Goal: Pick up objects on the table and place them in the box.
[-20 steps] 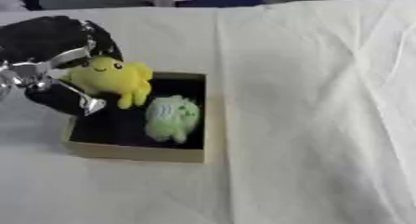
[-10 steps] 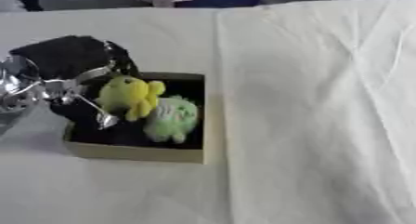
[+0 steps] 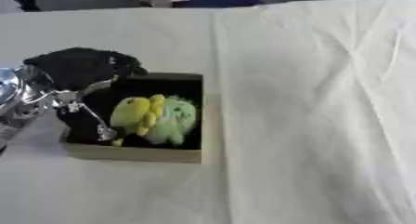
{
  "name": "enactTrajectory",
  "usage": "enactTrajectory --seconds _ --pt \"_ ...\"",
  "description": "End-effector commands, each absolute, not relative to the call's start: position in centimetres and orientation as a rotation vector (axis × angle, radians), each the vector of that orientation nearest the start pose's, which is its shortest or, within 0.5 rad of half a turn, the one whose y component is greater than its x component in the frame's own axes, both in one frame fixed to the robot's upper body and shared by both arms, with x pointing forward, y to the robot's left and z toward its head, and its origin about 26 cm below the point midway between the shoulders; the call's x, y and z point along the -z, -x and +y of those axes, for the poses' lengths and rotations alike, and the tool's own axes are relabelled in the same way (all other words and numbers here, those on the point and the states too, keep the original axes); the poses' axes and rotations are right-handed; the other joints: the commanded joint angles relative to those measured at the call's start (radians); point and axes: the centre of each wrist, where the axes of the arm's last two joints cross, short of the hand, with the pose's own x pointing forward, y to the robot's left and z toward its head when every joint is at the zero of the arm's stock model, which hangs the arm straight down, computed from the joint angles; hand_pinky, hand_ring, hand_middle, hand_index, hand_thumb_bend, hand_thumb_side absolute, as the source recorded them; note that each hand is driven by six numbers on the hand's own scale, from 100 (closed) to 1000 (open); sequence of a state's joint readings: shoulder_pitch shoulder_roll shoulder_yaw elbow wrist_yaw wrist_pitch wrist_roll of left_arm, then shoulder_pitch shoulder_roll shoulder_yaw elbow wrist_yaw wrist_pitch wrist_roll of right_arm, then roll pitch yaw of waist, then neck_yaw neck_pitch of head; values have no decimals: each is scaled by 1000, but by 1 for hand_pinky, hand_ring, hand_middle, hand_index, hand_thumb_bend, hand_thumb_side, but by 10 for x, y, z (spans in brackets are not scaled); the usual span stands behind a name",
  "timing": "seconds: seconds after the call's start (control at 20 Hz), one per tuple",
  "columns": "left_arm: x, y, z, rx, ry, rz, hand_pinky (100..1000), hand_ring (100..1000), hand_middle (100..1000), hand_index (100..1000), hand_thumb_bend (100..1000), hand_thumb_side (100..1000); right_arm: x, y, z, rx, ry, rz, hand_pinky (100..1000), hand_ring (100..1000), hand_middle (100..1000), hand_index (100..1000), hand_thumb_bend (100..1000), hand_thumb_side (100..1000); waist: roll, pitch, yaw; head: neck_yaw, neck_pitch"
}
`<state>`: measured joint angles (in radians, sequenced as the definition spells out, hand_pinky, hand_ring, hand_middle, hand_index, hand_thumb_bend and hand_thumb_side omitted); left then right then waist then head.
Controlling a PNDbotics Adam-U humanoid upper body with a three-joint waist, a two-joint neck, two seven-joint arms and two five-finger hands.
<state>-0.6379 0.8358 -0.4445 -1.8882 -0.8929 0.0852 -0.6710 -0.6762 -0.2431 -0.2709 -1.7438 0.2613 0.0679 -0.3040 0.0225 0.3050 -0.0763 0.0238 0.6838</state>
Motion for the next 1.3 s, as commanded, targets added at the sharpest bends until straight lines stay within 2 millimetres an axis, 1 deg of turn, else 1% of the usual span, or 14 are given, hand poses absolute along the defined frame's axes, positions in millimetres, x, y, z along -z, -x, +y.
enactTrajectory --seconds 0.05,0.15,0.25,0.35,0.4,0.45,0.55,0.6,0.8,0.9,1.0,1.1,1.2,1.3 --pt "-270 -316 234 1911 -1222 -1321 899 1000 969 1000 510 380 -283 -358 -291 207 703 -2387 812 942 527 786 100 887 -2 -26 3 -5 -3" --pt "-277 -310 232 1874 -1238 -1383 889 992 957 1000 461 257 -283 -358 -292 208 706 -2384 812 942 527 786 100 887 -3 -27 5 -7 -2" --pt "-285 -304 231 1837 -1245 -1442 872 977 937 990 380 215 -283 -358 -292 207 708 -2382 812 942 527 786 100 887 -4 -28 7 -9 -1" --pt "-292 -302 231 1789 -1242 -1507 850 957 915 977 248 189 -282 -358 -293 208 712 -2379 812 942 527 787 100 888 -5 -30 10 -11 1" --pt "-296 -302 231 1764 -1236 -1543 834 941 901 969 143 176 -282 -358 -293 208 714 -2378 812 942 528 787 100 887 -6 -31 12 -13 1" --pt "-298 -302 232 1740 -1229 -1580 816 925 889 956 100 179 -282 -358 -294 209 717 -2378 812 942 528 787 100 888 -6 -32 14 -14 2" --pt "-303 -302 233 1688 -1208 -1657 798 906 878 944 100 211 -282 -357 -294 212 723 -2378 812 941 529 787 100 887 -7 -33 17 -17 2" --pt "-305 -302 233 1660 -1196 -1695 777 885 865 937 100 273 -282 -357 -294 213 727 -2379 812 941 529 787 100 888 -8 -34 18 -18 2" --pt "-311 -303 237 1542 -1133 -1854 719 831 821 918 100 381 -283 -355 -294 223 743 -2385 811 939 532 788 100 888 -11 -37 21 -23 3" --pt "-311 -303 239 1482 -1095 -1925 709 822 812 914 100 405 -284 -353 -294 226 751 -2387 811 938 532 788 100 887 -12 -38 23 -24 5" --pt "-311 -304 241 1416 -1056 -1992 648 771 765 890 100 550 -284 -353 -293 230 753 -2389 810 937 534 787 100 886 -15 -38 24 -24 5" --pt "-311 -304 244 1329 -1011 -2073 614 740 738 876 100 613 -285 -352 -291 234 755 -2392 809 936 534 787 100 885 -18 -39 26 -24 7" --pt "-309 -305 246 1252 -957 -2152 598 720 721 869 100 647 -285 -351 -290 237 758 -2396 808 934 536 787 100 885 -20 -40 28 -26 8" --pt "-306 -306 247 1170 -902 -2233 604 719 716 865 100 574 -286 -350 -289 241 763 -2405 807 931 539 787 100 885 -22 -41 31 -27 8"
